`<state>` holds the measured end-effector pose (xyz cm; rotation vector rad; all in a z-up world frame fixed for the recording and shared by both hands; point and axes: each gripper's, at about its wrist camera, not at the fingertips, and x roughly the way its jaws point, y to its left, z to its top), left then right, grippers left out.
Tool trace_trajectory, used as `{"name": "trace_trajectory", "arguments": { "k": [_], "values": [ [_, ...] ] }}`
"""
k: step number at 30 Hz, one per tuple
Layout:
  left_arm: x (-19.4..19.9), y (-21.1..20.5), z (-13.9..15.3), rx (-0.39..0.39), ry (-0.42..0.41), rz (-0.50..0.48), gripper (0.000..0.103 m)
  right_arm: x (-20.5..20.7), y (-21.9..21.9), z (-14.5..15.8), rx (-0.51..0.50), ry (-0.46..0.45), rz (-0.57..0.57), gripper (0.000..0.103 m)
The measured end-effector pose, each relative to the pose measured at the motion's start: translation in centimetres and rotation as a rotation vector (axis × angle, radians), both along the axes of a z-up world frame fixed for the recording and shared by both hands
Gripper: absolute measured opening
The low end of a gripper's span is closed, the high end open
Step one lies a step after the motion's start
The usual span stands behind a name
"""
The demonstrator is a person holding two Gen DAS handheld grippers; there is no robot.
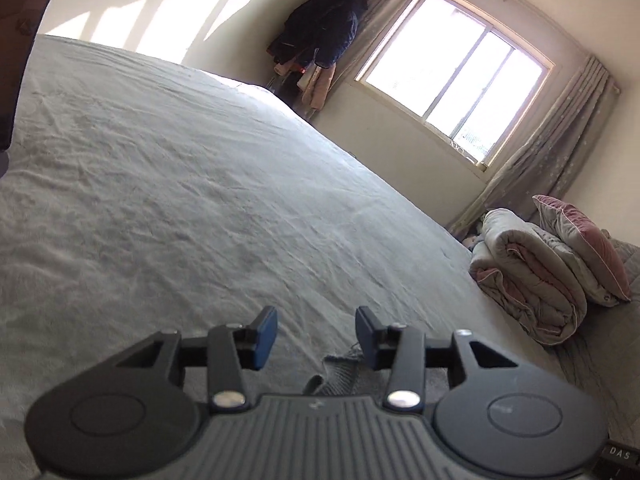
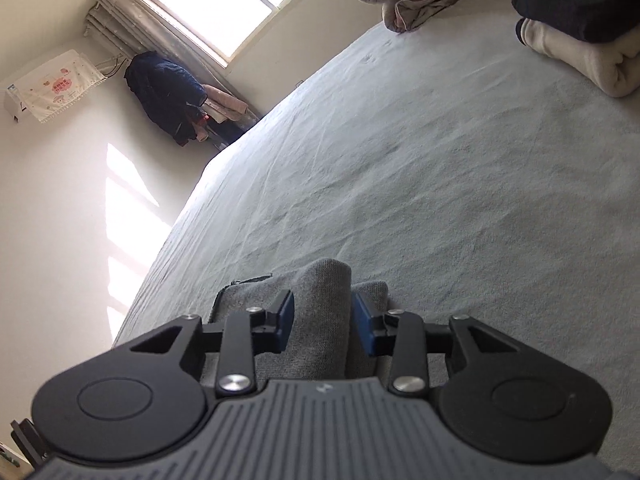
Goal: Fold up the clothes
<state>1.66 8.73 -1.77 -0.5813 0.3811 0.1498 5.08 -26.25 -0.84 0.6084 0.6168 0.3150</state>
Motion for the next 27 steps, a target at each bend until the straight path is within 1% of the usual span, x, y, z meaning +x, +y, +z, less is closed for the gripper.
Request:
{"name": "trace_trajectory", "arguments": {
  "k": [2,4,8,10,12,13,15,16,18,19,21,24,25,26,27],
  "values": [
    [1.6,-0.2,0.7,0.042,-0.011,-0.079,0.042,-0.3,0.9,0.6,-0.062,-0.057,-0.014,0.033],
    [3.0,-0.8,0.9,0.081,-0.027,-0.163,0.038,-0.3,2.1,0.8,-0.126,-0.118,-0.001,0.033],
    [6.6,-3.2,0.1,0.153,-0.012,-0.362,0.032,0.2,4.1,0.3,-0.26,-0.206,0.03,0.032],
    [8.1,-4.5,-0.7,0.195,0.002,-0.432,0.031,0.6,4.5,-0.4,-0.293,-0.213,0.046,0.032],
    [9.4,-5.7,-1.6,0.24,0.019,-0.486,0.03,1.2,4.5,-1.3,-0.301,-0.205,0.052,0.032],
    [9.9,-6.3,-2.1,0.26,0.027,-0.505,0.03,1.3,4.6,-1.7,-0.304,-0.201,0.053,0.032],
    [10.5,-6.5,-3.2,0.274,0.028,-0.506,0.03,1.6,4.6,-2.5,-0.31,-0.194,0.051,0.03],
    [10.7,-6.5,-3.6,0.277,0.026,-0.506,0.03,2.0,4.6,-2.8,-0.313,-0.187,0.05,0.027],
    [10.8,-6.3,-3.8,0.281,0.026,-0.509,0.03,2.6,4.8,-3.8,-0.351,-0.143,0.044,0.02],
    [10.9,-6.2,-3.9,0.283,0.026,-0.511,0.03,2.7,4.8,-4.3,-0.361,-0.131,0.041,0.02],
    [11.1,-6.0,-3.8,0.286,0.037,-0.513,0.03,2.9,4.6,-4.8,-0.365,-0.118,0.035,0.02],
    [10.9,-5.8,-2.9,0.299,0.063,-0.52,0.03,2.4,4.2,-4.3,-0.345,-0.113,0.033,0.021],
    [10.7,-5.7,-2.6,0.299,0.071,-0.523,0.03,2.3,4.0,-4.1,-0.331,-0.11,0.032,0.024],
    [10.4,-5.5,-2.3,0.288,0.08,-0.526,0.031,2.1,3.5,-3.8,-0.296,-0.097,0.03,0.027],
    [10.1,-5.3,-1.9,0.278,0.089,-0.529,0.037,2.0,2.9,-3.6,-0.259,-0.08,0.03,0.03]
  ]
}}
